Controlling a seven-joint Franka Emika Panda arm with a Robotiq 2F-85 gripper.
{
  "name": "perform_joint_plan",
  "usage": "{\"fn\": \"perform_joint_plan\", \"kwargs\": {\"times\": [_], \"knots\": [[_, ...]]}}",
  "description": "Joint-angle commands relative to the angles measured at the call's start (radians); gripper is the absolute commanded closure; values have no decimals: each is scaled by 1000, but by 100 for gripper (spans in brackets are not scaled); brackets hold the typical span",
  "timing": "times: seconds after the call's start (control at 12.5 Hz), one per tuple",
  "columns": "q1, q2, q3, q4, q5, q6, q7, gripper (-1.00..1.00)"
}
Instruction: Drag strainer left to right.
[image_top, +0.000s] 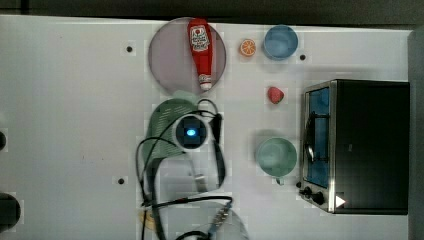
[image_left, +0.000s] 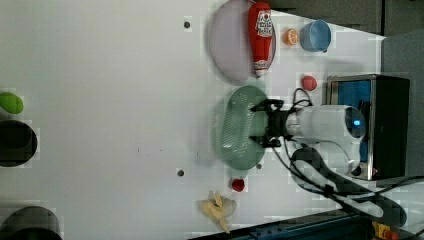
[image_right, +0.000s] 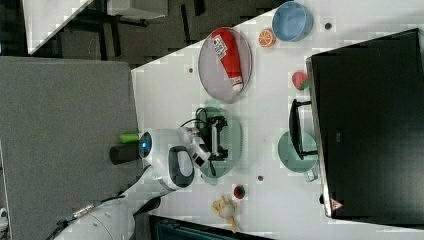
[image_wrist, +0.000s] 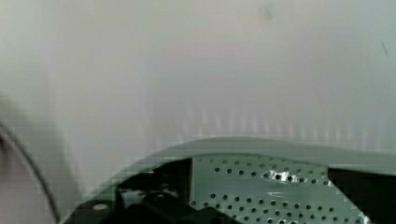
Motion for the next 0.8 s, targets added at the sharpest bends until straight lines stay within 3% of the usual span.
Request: {"fn": "perform_joint_plan", "kwargs": {"times": [0.08,0.8], "knots": [[-20,-19,-35,-15,5,-16,-170,-100],[-52,-19,-215,-11,5,20,-335,-100]]}}
